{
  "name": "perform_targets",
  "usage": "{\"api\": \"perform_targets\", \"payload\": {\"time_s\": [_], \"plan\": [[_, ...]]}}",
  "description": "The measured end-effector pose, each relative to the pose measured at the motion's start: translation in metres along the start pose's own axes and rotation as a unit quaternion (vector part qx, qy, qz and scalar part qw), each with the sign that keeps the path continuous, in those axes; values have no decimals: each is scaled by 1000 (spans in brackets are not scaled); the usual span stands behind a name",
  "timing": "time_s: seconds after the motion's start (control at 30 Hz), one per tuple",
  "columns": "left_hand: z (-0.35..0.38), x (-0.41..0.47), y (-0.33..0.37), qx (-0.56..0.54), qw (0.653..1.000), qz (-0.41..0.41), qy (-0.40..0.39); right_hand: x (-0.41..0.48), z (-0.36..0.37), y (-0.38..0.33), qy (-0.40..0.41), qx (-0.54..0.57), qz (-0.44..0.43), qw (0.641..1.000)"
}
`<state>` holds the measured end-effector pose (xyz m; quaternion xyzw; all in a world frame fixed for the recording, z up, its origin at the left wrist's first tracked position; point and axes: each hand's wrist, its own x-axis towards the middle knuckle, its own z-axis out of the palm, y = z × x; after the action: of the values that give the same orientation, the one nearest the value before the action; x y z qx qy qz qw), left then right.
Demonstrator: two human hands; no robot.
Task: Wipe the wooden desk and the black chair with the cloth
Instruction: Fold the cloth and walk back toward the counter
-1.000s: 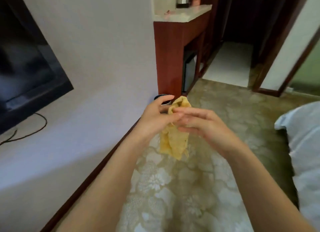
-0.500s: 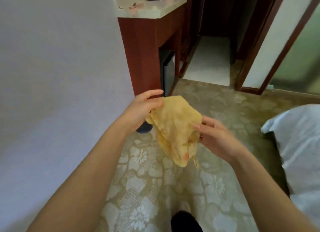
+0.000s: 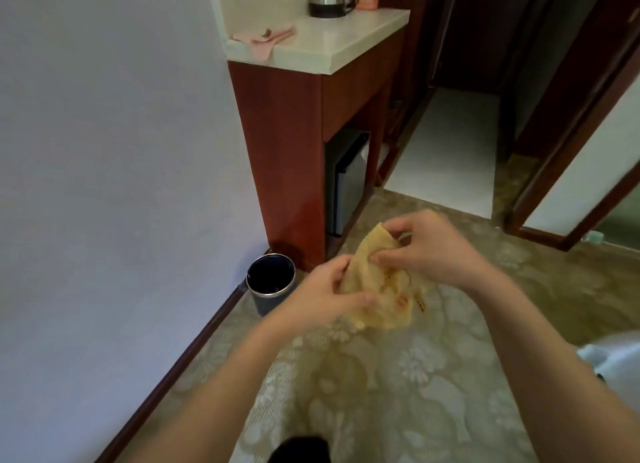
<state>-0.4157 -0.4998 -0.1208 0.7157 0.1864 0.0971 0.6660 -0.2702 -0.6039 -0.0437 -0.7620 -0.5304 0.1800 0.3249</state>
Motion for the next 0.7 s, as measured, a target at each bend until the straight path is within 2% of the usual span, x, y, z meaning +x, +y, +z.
{"api": "perform_targets", "payload": {"time_s": [0.13,0.27,0.33,0.37,0.43,0.5,0.6,0.7], "plan": [[-35,85,18,-67,997,22,13,83,-26,30,78,-73,0,994],[-81,175,46,-137,989,53,32,177,-50,73,143,19,33,989],[-109,227,66,-136,988,64,20,233,-67,92,96,124,69,985],[-117,241,73,-128,990,66,14,248,-70,97,39,193,82,977],[-141,287,92,-133,989,64,12,295,-83,112,-62,347,82,932],[-161,328,106,-155,986,58,30,335,-93,126,-101,442,63,889],[-187,377,123,-167,982,37,78,395,-108,143,-95,457,49,883],[-213,426,140,-103,981,32,159,470,-131,151,-59,401,24,914]]}}
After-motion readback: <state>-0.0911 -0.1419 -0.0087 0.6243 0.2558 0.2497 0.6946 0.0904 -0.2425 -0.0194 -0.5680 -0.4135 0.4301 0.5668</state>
